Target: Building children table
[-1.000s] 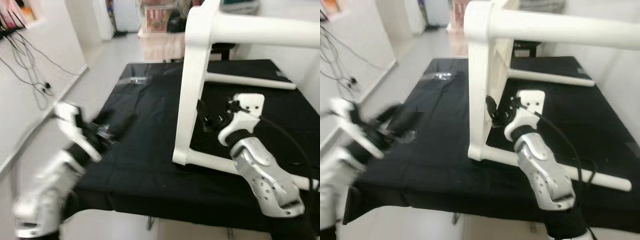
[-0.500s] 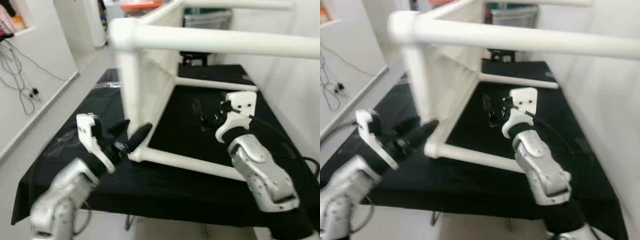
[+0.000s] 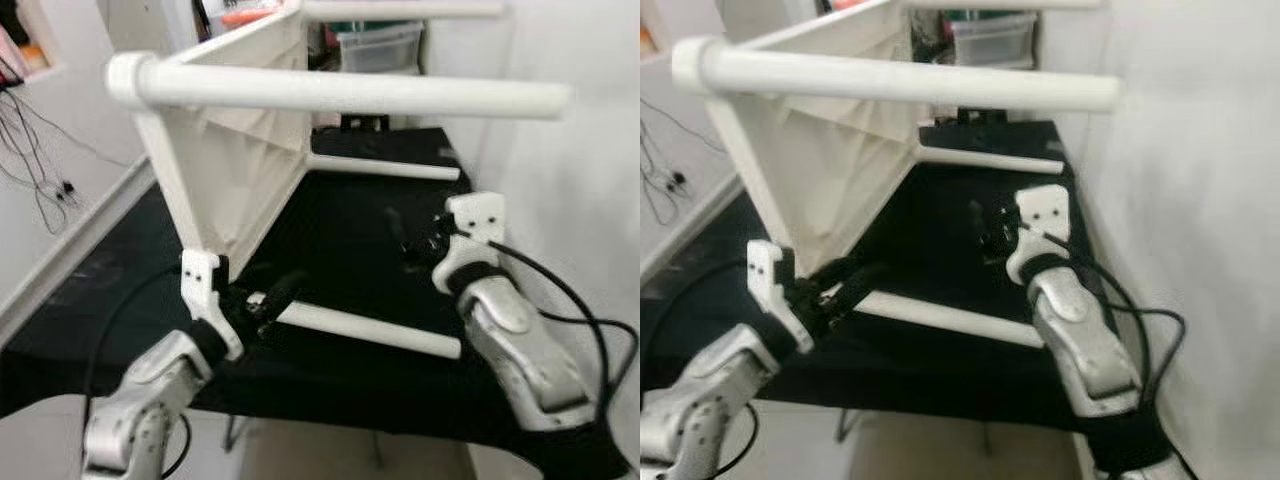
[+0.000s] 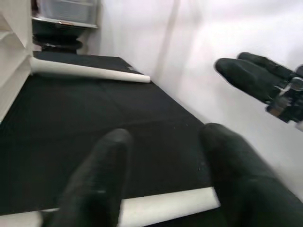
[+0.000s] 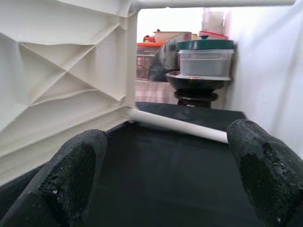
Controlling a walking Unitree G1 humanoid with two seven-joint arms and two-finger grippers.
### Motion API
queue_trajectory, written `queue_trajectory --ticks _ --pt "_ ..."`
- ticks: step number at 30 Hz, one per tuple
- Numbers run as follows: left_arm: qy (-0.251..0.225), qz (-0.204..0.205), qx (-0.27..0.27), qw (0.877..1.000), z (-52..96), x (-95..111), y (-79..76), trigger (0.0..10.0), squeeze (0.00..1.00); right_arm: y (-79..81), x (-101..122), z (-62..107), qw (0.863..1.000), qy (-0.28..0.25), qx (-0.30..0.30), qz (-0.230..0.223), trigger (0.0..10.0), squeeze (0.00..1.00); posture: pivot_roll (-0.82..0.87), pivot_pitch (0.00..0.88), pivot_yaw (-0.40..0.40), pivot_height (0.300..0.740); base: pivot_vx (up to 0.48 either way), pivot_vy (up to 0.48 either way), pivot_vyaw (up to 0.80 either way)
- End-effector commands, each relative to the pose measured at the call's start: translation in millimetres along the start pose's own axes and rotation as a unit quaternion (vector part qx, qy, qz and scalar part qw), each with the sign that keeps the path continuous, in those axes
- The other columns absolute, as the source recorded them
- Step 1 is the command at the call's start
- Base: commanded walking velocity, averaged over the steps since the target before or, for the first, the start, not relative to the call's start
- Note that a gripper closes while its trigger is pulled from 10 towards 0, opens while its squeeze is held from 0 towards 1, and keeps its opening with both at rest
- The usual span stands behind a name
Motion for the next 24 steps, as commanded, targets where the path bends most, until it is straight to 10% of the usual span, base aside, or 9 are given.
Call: queue_trajectory --ticks 1,23,24 --pt "-0.005 -0.012 0.037 0.999 4.6 4.5 17.6 0.0 0.0 7.5 -6.2 0.8 1.0 0.01 0.012 0.005 10.0 0.0 -0.06 0.0 0.055 0.74 0.0 0.0 0.0" --pt "-0.008 -0.033 0.114 0.993 12.2 -6.6 46.5 0.0 0.0 40.4 -42.3 19.1 0.997 0.067 0.03 -0.001 10.0 0.0 -0.06 0.0 0.062 0.74 0.0 0.0 0.0" --pt "-0.002 -0.045 0.145 0.988 13.5 -9.8 55.3 1.2 0.0 43.2 -45.1 19.9 0.997 0.072 0.03 0.0 10.0 0.0 -0.06 0.0 0.062 0.74 0.0 0.0 0.0"
Point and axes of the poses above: a point about 5 cm out from each wrist's last joint towards the gripper, its own z axis pointing back from the gripper into the wrist, its own x axis along the axis of the wrist's last joint, y = z × x, the point moved 5 cm from there along -z, pointing out of the wrist towards the gripper, and after that the axes turned 14 degrees about z, right-handed, at the moved point
